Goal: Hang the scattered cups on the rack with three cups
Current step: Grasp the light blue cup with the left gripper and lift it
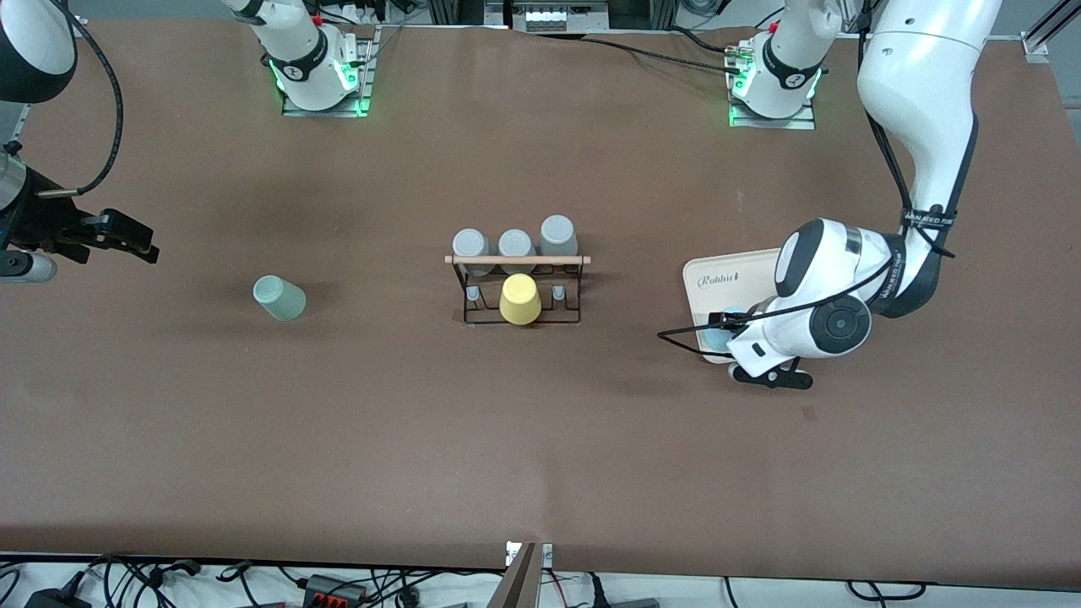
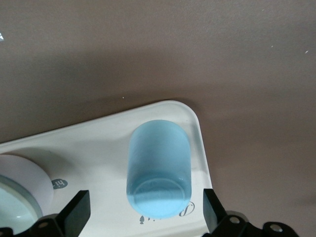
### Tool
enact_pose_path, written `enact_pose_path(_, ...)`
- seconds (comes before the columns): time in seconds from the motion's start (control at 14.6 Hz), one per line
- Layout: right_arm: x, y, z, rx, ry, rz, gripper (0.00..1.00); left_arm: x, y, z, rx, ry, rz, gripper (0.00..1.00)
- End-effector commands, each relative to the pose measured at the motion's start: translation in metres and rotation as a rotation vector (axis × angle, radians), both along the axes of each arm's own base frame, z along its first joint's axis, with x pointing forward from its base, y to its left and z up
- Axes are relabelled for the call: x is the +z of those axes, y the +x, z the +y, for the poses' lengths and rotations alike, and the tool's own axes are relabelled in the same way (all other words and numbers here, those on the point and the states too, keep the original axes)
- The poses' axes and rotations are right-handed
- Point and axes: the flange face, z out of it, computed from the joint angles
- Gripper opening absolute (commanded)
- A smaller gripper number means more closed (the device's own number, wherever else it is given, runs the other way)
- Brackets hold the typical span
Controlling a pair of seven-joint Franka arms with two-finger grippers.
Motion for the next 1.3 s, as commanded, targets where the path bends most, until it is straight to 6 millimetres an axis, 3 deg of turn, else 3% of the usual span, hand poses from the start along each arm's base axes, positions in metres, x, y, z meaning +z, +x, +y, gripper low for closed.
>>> enact_pose_path(0.0, 0.001, 0.002, 0.001, 0.009, -0.012, -0.004, 1.0, -0.007, 0.004, -0.005, -0.02, 0.013, -0.014, 1.0)
enact_pose_path(0.41, -0.006, 0.003, 0.002, 0.012, -0.009, 0.019, 1.0, -0.024, 0.0, -0.009, -0.022, 0.012, 0.0, 0.98)
enact_pose_path(0.69, -0.006, 0.003, 0.002, 0.01, -0.009, 0.016, 1.0, -0.028, -0.001, -0.007, -0.022, 0.016, 0.015, 0.72)
enact_pose_path(0.82, -0.006, 0.003, 0.002, 0.01, -0.009, 0.016, 1.0, -0.026, -0.003, -0.008, -0.024, 0.017, 0.019, 0.53)
enact_pose_path(0.96, -0.006, 0.003, 0.002, 0.01, -0.009, 0.016, 1.0, -0.021, -0.002, -0.008, -0.025, 0.015, 0.013, 0.43)
enact_pose_path(1.23, -0.006, 0.003, 0.005, 0.013, -0.009, 0.017, 1.0, 0.038, -0.008, -0.023, -0.047, 0.02, 0.025, 0.19)
